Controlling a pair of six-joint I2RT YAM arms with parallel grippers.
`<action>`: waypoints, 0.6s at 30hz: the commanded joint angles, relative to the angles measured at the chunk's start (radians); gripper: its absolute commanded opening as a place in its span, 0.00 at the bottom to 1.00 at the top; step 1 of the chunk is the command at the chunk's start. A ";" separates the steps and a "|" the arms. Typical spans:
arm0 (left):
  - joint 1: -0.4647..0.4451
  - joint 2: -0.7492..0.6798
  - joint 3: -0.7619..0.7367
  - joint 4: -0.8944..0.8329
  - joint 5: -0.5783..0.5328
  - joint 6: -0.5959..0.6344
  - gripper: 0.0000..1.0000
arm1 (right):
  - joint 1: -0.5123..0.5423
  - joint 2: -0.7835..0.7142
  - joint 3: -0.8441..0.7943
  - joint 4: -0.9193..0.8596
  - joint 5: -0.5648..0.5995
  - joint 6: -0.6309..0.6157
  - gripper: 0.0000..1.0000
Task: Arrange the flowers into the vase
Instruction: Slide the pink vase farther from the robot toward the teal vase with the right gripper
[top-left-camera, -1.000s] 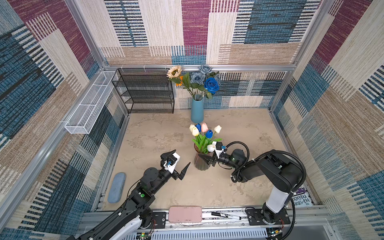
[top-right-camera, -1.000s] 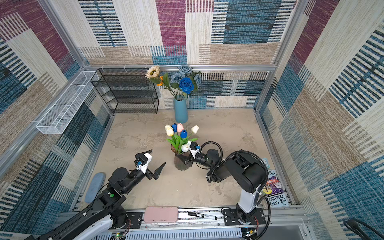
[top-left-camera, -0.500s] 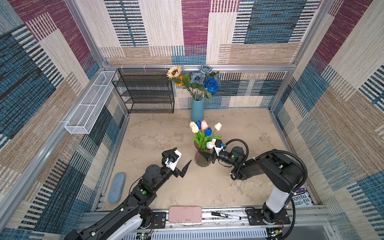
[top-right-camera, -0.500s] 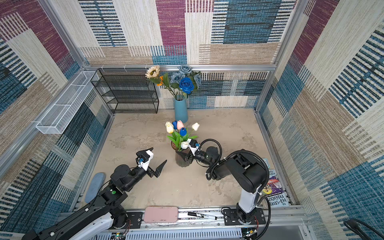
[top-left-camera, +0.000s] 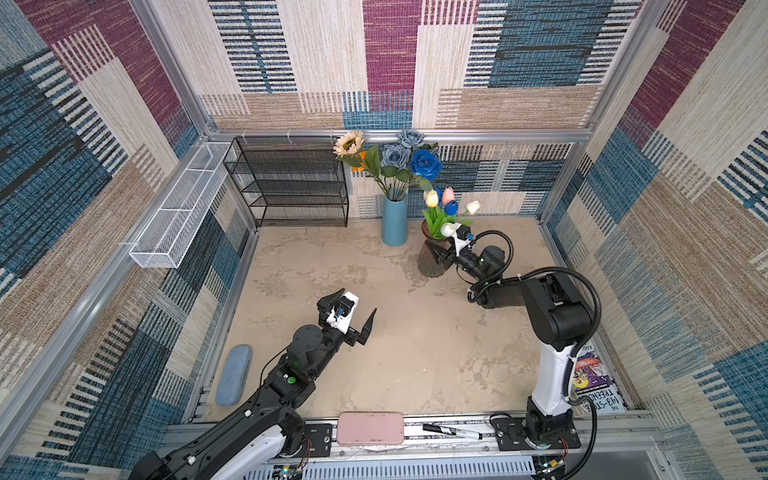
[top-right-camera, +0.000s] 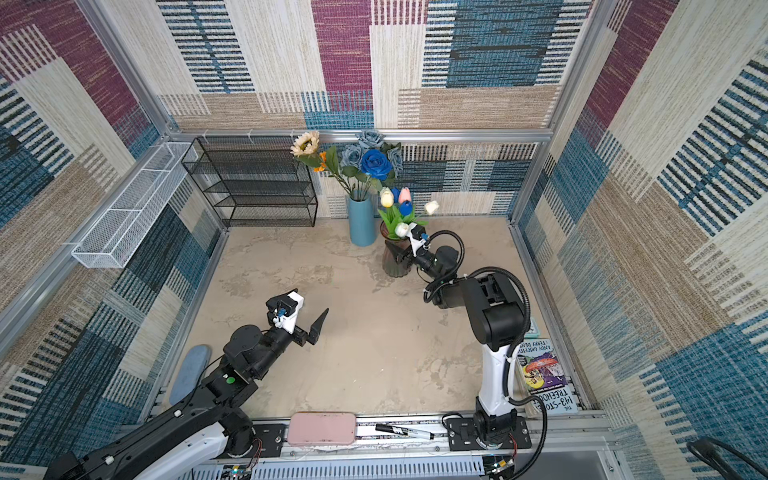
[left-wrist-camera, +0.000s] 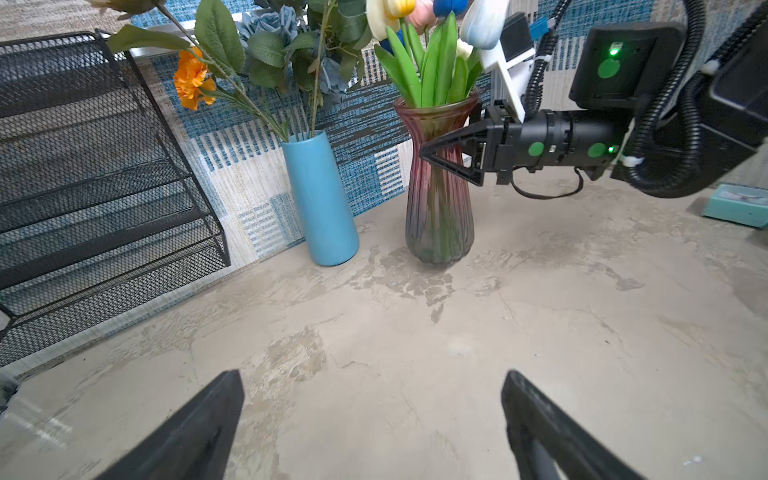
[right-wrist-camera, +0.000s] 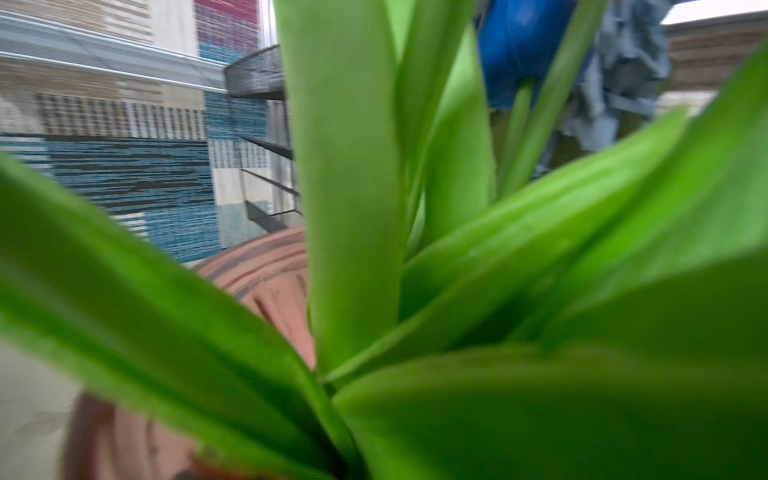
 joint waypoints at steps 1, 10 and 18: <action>0.002 -0.005 0.009 0.007 -0.042 -0.011 0.99 | -0.028 0.064 0.111 0.091 0.009 0.009 0.27; 0.003 -0.023 -0.002 0.008 -0.050 -0.020 1.00 | -0.076 0.220 0.326 0.031 -0.008 -0.010 0.28; 0.003 -0.022 -0.008 0.025 -0.045 -0.012 1.00 | -0.081 0.116 0.133 0.136 0.002 -0.026 0.29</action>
